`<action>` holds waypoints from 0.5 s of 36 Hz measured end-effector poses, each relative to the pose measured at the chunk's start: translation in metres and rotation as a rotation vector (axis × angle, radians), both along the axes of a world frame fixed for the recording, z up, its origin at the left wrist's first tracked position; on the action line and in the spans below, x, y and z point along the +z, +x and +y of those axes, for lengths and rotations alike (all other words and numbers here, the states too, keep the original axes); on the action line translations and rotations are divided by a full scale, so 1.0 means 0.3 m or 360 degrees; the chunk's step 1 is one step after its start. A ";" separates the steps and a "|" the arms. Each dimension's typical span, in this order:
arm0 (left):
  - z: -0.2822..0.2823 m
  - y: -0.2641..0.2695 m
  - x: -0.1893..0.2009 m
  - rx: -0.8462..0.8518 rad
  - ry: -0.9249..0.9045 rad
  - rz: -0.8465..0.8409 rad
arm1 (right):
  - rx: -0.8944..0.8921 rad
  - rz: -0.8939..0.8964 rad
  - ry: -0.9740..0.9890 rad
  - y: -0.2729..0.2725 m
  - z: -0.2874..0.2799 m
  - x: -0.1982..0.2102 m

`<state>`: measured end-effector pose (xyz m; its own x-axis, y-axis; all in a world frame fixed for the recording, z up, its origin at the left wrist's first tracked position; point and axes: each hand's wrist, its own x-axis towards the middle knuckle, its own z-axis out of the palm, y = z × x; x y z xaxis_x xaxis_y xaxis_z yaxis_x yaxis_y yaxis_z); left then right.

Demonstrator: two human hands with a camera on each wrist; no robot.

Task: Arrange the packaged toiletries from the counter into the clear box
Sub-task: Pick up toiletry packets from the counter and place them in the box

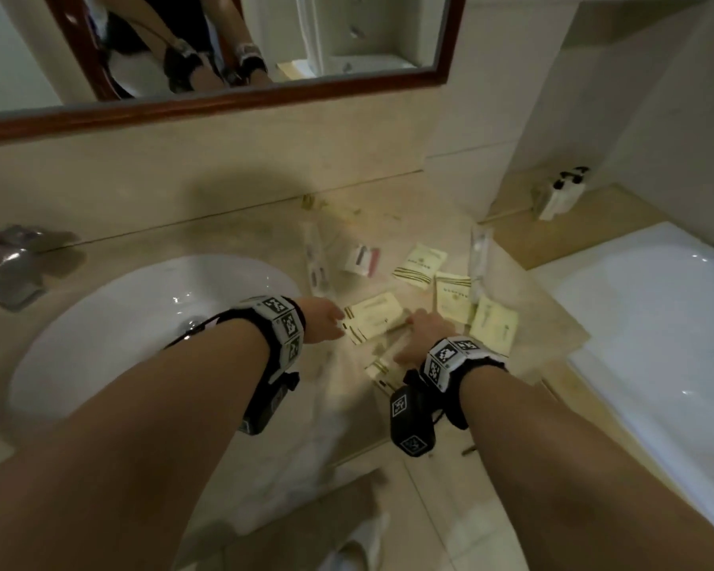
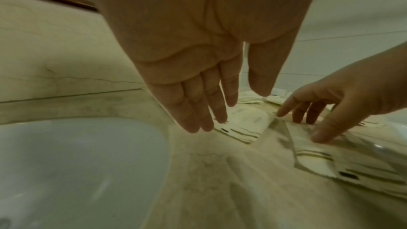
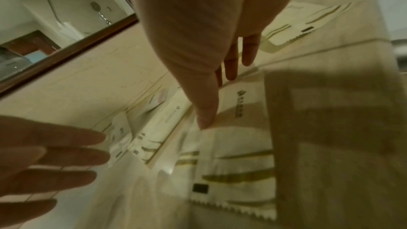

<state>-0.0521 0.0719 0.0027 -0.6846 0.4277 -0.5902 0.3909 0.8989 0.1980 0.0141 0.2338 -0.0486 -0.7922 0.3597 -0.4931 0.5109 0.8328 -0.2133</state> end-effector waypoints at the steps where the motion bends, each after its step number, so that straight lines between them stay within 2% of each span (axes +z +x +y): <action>1: 0.011 0.007 -0.010 -0.0004 0.0016 -0.0006 | 0.0003 0.0035 0.0028 0.005 0.006 -0.005; 6: 0.046 0.037 -0.058 -0.0009 0.0105 -0.0040 | -0.0053 0.0106 -0.0081 0.015 0.007 0.005; 10: 0.036 0.044 -0.064 0.0082 0.0216 -0.0076 | -0.0162 0.0263 -0.0411 0.002 -0.002 0.014; 13: -0.001 0.040 -0.062 0.0252 0.0378 -0.0111 | -0.0232 0.0402 -0.0612 -0.022 -0.020 0.035; 18: -0.090 0.046 -0.052 0.0677 0.0850 -0.0123 | -0.0210 0.0640 -0.0844 -0.063 -0.086 0.080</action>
<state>-0.0382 0.0448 -0.0130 -0.8218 0.3770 -0.4273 -0.0077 0.7425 0.6698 -0.0048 0.2080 -0.0246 -0.9168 0.2565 -0.3059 0.3967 0.4990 -0.7705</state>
